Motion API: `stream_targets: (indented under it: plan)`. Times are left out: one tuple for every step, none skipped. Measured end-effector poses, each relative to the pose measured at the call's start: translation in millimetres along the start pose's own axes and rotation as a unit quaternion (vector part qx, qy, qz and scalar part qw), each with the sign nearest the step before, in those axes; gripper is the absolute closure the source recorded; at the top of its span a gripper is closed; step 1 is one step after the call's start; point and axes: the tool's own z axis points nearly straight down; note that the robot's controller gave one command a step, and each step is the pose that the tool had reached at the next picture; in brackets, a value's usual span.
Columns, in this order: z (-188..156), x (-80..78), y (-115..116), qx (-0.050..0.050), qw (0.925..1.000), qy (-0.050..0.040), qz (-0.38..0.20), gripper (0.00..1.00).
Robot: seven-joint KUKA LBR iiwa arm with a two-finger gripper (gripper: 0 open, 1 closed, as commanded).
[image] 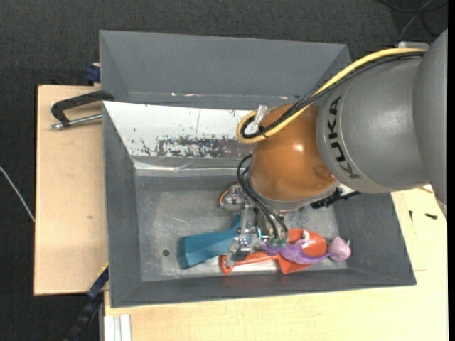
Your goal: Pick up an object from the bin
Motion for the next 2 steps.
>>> stream_targets:
  plan:
    - [-4, -2.1, 0, -0.001, 1.0, -0.0043, 0.001, 0.0]
    - [54, -11.0, -1, 0.0, 0.993, -0.0021, -0.118, 1.0]
